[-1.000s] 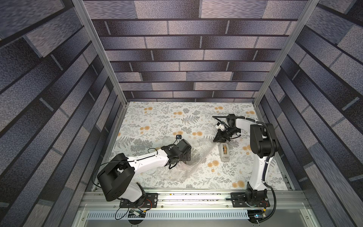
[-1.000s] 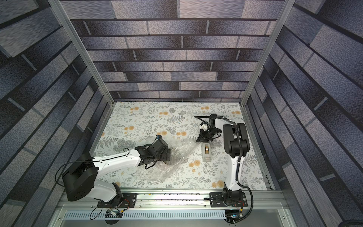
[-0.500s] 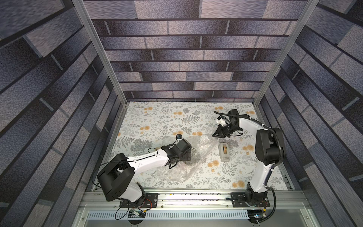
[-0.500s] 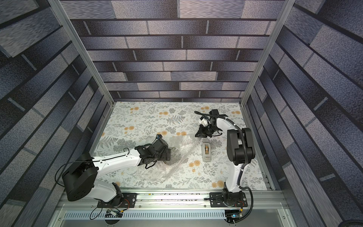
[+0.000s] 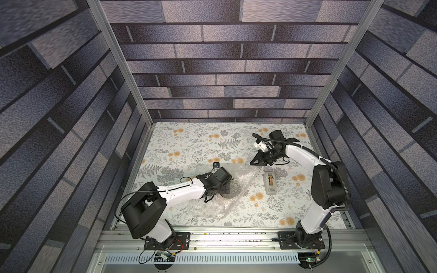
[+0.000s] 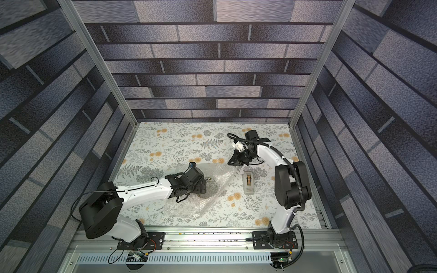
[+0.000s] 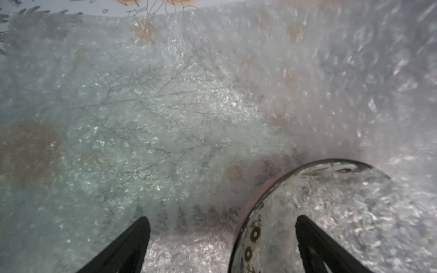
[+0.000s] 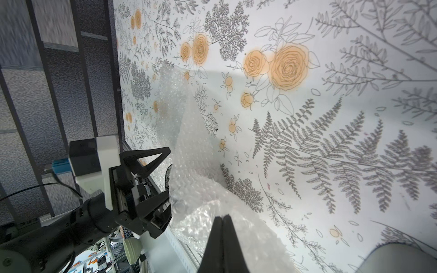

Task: Wrap bowls in bubble wrap
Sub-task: Wrap the bowl in bubble wrap.

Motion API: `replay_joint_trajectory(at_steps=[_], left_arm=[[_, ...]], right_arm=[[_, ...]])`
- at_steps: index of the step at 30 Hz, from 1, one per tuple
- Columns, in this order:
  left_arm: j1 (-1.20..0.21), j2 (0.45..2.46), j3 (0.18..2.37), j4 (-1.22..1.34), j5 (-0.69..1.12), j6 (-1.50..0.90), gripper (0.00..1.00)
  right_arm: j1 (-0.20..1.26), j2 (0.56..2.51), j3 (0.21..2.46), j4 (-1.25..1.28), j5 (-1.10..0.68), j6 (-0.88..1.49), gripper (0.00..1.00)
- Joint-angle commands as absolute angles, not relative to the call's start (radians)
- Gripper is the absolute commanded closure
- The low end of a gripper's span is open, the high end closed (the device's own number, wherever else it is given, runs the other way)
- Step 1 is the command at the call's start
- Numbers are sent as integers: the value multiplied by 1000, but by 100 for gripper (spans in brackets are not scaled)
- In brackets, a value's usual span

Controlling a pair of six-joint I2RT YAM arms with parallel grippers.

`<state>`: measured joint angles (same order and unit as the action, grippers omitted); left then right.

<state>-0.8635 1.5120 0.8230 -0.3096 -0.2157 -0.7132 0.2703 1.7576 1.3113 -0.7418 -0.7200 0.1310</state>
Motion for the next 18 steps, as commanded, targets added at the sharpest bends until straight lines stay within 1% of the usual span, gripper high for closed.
replay_joint_trajectory(at_steps=[1, 12, 18], left_arm=[[-856, 1527, 841, -328, -241, -698, 2], [-836, 1552, 825, -313, -250, -698, 2], [-819, 1558, 812, -308, -259, -692, 2]], right_arm=[[284, 1706, 1301, -782, -723, 155, 100], [362, 1631, 1235, -796, -745, 205, 100], [371, 1559, 1180, -761, -792, 261, 100]])
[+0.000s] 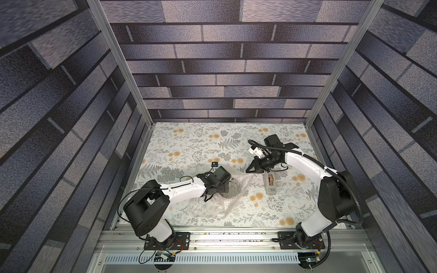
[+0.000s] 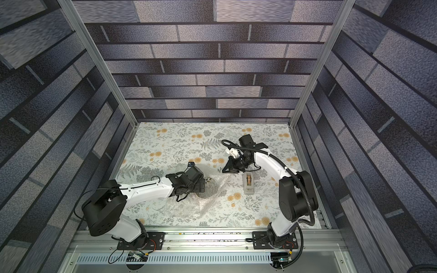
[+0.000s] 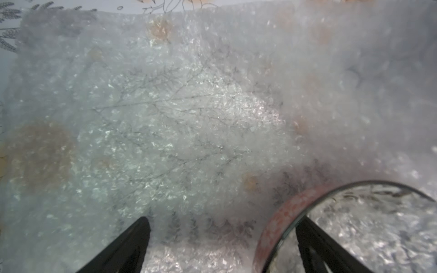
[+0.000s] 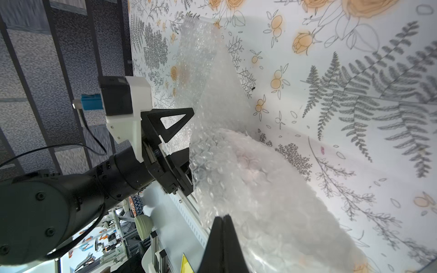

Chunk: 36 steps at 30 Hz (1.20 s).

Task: Wrap bowls in bubble wrap
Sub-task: Wrap the bowl in bubble wrap.

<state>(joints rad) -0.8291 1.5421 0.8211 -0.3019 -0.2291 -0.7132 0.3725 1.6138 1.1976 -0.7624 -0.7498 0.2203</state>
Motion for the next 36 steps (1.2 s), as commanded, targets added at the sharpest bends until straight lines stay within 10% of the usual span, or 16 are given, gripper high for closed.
replay_joint_trajectory(at_steps=[1, 36], left_arm=[[-817, 1560, 812, -307, -260, -691, 2], [-803, 1520, 888, -425, -311, -689, 1]], right_arm=[[373, 1548, 1177, -756, -800, 272, 100], [716, 1637, 1026, -289, -806, 654, 100]])
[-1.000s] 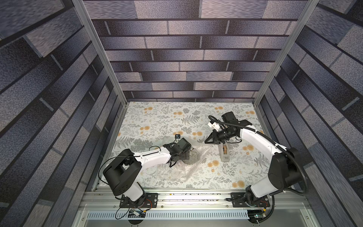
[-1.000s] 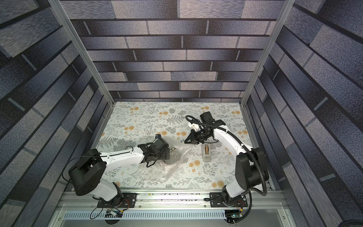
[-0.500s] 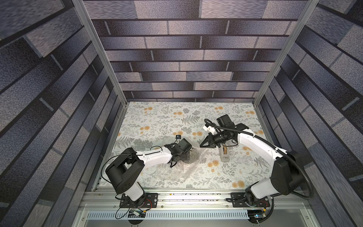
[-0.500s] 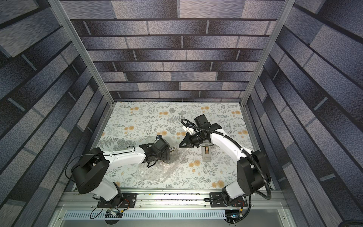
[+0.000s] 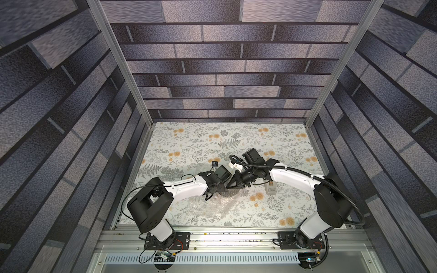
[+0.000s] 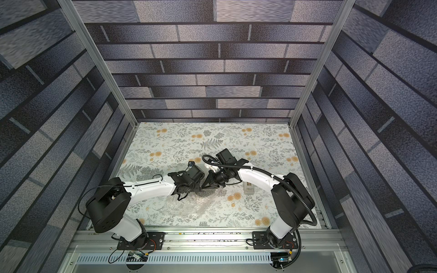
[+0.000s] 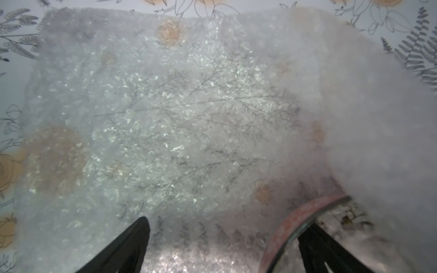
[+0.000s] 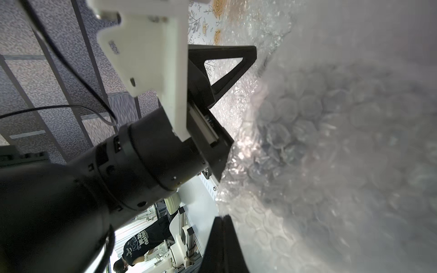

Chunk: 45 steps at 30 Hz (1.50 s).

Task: Wrap bowls in bubble wrap
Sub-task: Wrap the bowl in bubble wrap.

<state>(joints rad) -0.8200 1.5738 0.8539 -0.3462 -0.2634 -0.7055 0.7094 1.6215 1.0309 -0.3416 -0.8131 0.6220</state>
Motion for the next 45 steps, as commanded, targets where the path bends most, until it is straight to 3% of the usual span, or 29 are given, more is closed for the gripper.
replay_joint_trajectory(at_steps=[1, 19, 34, 45], left_arm=[[-797, 1504, 891, -441, -312, -687, 1], [-732, 1344, 870, -514, -304, -674, 0], [-767, 1379, 853, -461, -258, -716, 0], [-774, 1377, 857, -483, -277, -720, 0]], right_arm=[[719, 1641, 1028, -288, -804, 656, 100], [764, 1707, 1011, -188, -786, 721, 100], [829, 1819, 948, -12, -749, 838, 100], [847, 1881, 955, -67, -698, 796, 100]])
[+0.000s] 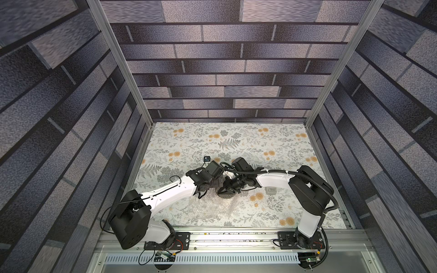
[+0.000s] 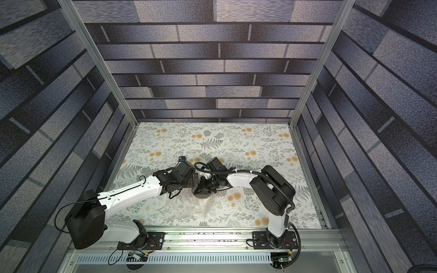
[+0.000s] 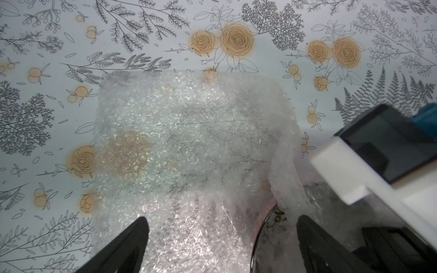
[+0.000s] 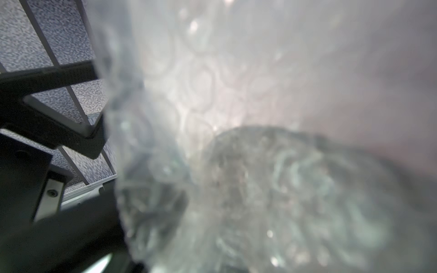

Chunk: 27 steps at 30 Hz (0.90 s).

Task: Wrap bowls in bubble wrap
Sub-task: Wrap the bowl in bubble wrap.

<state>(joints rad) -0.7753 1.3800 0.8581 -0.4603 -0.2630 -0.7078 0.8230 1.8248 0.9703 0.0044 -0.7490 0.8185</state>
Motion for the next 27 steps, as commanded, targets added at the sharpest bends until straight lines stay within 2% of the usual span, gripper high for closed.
replay_joint_trajectory(at_steps=[1, 11, 27], left_arm=[[-767, 1369, 859, -491, -280, -717, 0], [-705, 1284, 856, -502, -246, -692, 0], [-782, 1447, 835, -356, -199, -748, 0]], right_arm=[[846, 1882, 956, -74, -694, 792, 100], [846, 1833, 954, -27, -743, 800, 100], [859, 1767, 941, -44, -766, 774, 100]])
